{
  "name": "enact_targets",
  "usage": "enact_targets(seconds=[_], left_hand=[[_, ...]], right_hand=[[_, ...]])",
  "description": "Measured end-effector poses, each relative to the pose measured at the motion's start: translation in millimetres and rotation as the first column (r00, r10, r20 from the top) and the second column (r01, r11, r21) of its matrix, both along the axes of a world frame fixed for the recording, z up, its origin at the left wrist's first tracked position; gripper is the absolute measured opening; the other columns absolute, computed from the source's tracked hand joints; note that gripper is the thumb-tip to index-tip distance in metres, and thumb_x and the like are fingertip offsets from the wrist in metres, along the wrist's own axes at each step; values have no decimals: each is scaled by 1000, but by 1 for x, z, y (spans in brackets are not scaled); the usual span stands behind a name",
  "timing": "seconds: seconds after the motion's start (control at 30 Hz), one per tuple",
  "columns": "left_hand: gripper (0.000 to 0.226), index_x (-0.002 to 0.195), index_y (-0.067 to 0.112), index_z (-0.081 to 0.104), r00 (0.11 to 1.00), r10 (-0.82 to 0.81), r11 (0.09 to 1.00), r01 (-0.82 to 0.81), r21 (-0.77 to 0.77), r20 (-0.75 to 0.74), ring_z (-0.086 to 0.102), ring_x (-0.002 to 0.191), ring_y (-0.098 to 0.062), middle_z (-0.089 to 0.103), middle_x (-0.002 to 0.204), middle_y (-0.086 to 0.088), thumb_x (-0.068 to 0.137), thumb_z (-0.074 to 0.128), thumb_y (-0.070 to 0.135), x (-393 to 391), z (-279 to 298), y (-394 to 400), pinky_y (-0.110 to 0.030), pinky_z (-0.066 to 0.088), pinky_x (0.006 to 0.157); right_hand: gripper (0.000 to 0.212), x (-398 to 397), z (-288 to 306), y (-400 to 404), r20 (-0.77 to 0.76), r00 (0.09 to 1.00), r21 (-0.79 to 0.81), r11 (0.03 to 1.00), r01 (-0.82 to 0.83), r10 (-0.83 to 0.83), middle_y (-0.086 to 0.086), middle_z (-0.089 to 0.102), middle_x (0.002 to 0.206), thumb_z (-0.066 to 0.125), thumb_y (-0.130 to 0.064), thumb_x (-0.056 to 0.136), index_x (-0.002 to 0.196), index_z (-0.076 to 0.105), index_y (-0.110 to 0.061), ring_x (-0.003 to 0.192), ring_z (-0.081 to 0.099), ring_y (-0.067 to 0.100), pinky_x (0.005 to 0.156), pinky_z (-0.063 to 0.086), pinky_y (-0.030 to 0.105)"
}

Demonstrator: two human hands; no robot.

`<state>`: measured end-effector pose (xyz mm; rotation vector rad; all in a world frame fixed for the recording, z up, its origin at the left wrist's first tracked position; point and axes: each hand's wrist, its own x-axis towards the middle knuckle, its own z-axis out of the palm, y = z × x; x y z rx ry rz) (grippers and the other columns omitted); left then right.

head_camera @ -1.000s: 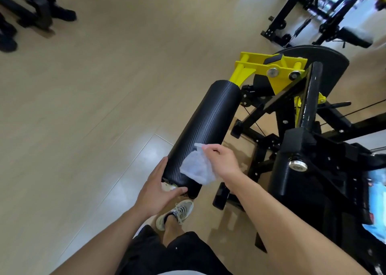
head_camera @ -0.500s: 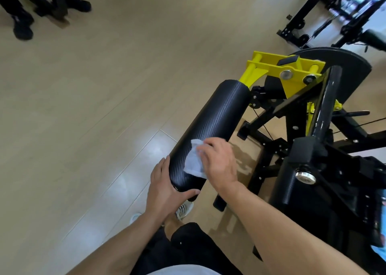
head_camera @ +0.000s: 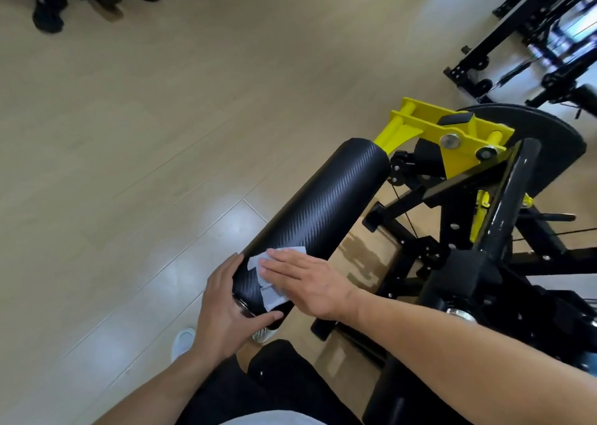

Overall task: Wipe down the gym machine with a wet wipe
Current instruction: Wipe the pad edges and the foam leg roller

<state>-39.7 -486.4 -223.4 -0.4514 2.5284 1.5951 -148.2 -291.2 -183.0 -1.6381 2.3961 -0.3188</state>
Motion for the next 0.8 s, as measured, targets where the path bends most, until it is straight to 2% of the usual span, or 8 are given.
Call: enact_targets(seconds=[0.07, 0.13, 0.23, 0.3, 0.4, 0.47, 0.6, 0.8], left_hand=[[120, 151, 30, 33, 1000, 4, 1000, -4, 11, -6, 37, 138, -12, 37, 150, 15, 51, 80, 77, -1, -4, -2, -47, 41, 112], [118, 151, 32, 32, 1000, -17, 1000, 17, 24, 19, 36, 138, -9, 36, 149, 16, 51, 81, 75, -2, -6, -5, -45, 40, 113], [116, 150, 34, 33, 1000, -12, 999, 11, 48, 26, 37, 138, -7, 36, 146, 18, 52, 83, 71, -3, -7, -6, -42, 39, 113], [116, 149, 34, 33, 1000, 2, 999, -3, 45, 29, 38, 136, -8, 37, 145, 18, 51, 84, 69, -3, -7, -4, -43, 40, 113], [118, 149, 31, 34, 999, 9, 999, -10, 43, 37, 39, 135, -8, 39, 146, 17, 49, 83, 70, -4, -7, -4, -41, 41, 112], [118, 149, 34, 33, 999, -9, 999, 7, 34, 36, 38, 135, -5, 37, 146, 20, 49, 82, 74, -4, -5, -5, -36, 39, 111], [123, 151, 39, 29, 998, -49, 999, 50, -12, 50, 36, 135, -1, 33, 146, 25, 47, 80, 79, -5, 2, -10, -34, 36, 114], [135, 155, 34, 25, 992, -81, 991, 90, -96, 95, 31, 147, -11, 30, 161, 11, 42, 69, 93, -9, 11, -13, -45, 31, 121]], right_hand=[[48, -36, 8, 3, -60, 996, 119, 990, 72, -65, 7, 36, 161, 34, -29, 110, 154, 35, -11, 154, 23, 20, 127, 17, 40], [58, -87, 15, 14, -154, 915, 192, 898, 397, -372, 6, 29, 165, 13, -40, 108, 157, 28, -12, 156, 15, 16, 127, 6, 32], [57, -135, 22, 34, -175, 753, 254, 709, 657, -635, 6, 20, 168, 16, -37, 110, 159, 25, -10, 157, 4, 17, 126, -3, 28], [54, -109, 23, 16, -154, 814, 258, 773, 580, -560, 8, 21, 168, 20, -33, 111, 159, 26, -9, 157, 2, 20, 126, -6, 29], [51, -22, 18, -10, 16, 990, 209, 969, 132, -139, 3, 24, 167, 24, -34, 112, 159, 28, -15, 157, 5, 18, 128, 2, 37], [50, -19, 22, -7, 87, 996, 205, 978, -50, 33, 1, 25, 167, 33, -31, 111, 159, 27, -19, 157, 9, 17, 128, 8, 39], [52, -137, 28, 33, 33, 880, 219, 863, 456, -473, 9, 40, 159, 35, -28, 105, 155, 36, -12, 147, 36, 29, 123, 22, 39], [59, -229, 28, 81, -75, 589, 244, 558, 793, -805, 19, 14, 167, 21, -28, 108, 157, 18, 5, 156, 8, 34, 125, 1, 37]])
